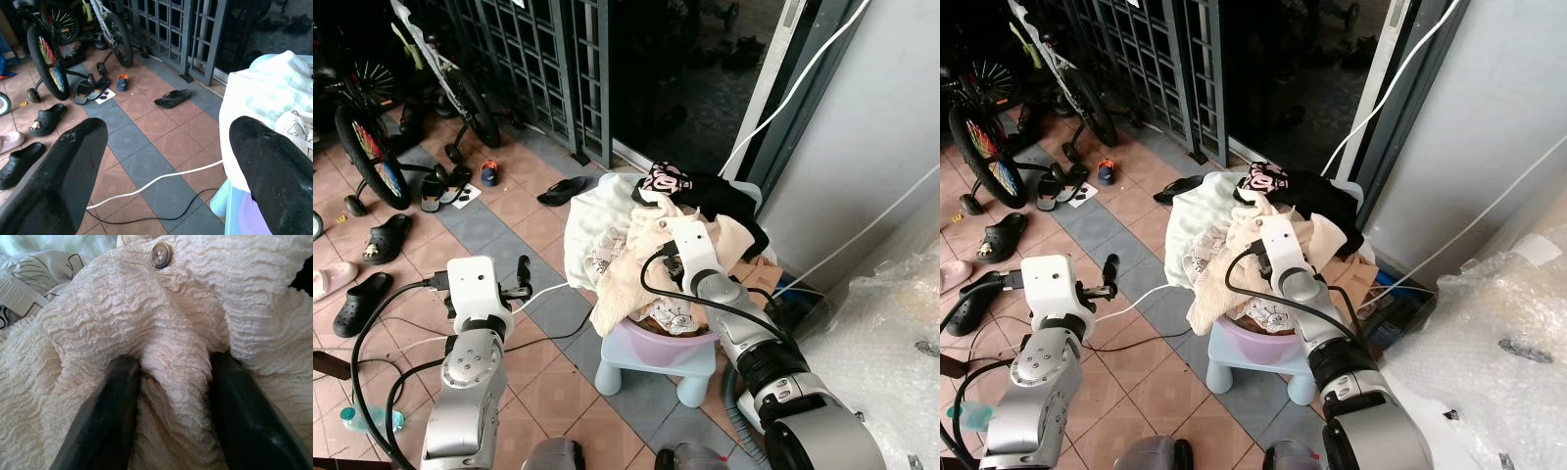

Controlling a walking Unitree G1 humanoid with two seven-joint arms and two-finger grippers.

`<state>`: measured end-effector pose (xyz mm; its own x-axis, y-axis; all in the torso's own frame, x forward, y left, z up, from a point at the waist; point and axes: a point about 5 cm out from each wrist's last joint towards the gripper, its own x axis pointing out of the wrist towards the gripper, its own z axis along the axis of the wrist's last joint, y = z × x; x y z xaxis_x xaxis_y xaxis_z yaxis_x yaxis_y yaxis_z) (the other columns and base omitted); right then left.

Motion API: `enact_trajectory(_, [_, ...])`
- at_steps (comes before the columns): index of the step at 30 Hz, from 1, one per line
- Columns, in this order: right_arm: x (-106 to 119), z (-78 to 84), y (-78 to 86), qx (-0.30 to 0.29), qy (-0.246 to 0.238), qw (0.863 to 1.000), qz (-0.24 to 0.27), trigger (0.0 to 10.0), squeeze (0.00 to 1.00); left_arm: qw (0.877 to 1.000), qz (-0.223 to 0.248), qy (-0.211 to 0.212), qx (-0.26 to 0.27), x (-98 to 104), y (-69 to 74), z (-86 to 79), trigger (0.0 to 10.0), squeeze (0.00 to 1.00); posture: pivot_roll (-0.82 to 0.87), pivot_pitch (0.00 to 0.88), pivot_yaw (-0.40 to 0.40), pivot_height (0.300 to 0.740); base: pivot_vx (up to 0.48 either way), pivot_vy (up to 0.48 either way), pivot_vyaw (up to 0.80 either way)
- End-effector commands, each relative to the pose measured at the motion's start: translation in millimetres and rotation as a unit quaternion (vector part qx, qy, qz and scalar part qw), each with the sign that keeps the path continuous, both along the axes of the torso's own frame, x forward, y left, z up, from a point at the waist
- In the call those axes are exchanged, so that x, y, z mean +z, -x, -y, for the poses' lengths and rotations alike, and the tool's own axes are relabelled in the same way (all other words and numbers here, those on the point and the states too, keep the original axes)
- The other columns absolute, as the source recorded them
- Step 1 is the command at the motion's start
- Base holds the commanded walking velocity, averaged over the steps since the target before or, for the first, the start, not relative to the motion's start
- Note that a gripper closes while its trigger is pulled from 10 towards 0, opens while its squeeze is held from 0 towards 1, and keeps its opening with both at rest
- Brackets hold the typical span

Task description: Clothes washing

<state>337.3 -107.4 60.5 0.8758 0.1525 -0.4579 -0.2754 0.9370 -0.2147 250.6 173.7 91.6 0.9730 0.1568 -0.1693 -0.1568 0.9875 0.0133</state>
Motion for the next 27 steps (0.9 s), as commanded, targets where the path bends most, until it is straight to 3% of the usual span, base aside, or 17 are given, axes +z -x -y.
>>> enact_trajectory(1, [-20,1.5,10.8,-0.005,-0.005,0.999,-0.051,0.0,0.00,1.000,0.001,-0.004,0.001,3,0.7,-0.9,10.0,0.00,0.07,0.119,0.005,0.740,0.000,0.000,0.00])
enact_trajectory(8, [-23,3.0,10.7,-0.012,-0.018,0.998,-0.053,0.0,0.00,1.000,-0.001,-0.003,0.000,3,-2.2,0.7,10.0,0.00,0.06,0.112,0.008,0.740,0.000,0.000,0.00])
enact_trajectory(17, [-18,6.7,8.5,-0.020,-0.036,0.999,-0.021,0.0,0.00,1.000,0.010,0.004,0.010,4,-5.1,1.7,10.0,0.00,0.05,0.086,-0.005,0.740,0.000,0.000,0.00])
enact_trajectory(22, [-7,7.3,6.4,-0.018,-0.054,0.998,0.032,0.0,0.00,0.999,0.019,-0.001,0.031,7,-9.2,-0.4,10.0,0.00,0.04,0.072,-0.006,0.740,0.000,0.000,0.00])
enact_trajectory(26, [25,10.0,0.6,-0.004,-0.108,0.988,0.112,0.0,0.00,0.999,0.034,-0.007,0.036,17,-11.7,-2.2,10.0,0.00,0.04,0.080,-0.006,0.740,0.000,0.000,0.00])
enact_trajectory(27, [40,20.8,1.0,-0.013,-0.135,0.979,0.149,0.0,0.00,0.998,0.049,-0.020,0.035,25,-11.7,-0.7,10.0,0.00,0.04,0.086,0.001,0.740,0.000,0.000,0.00])
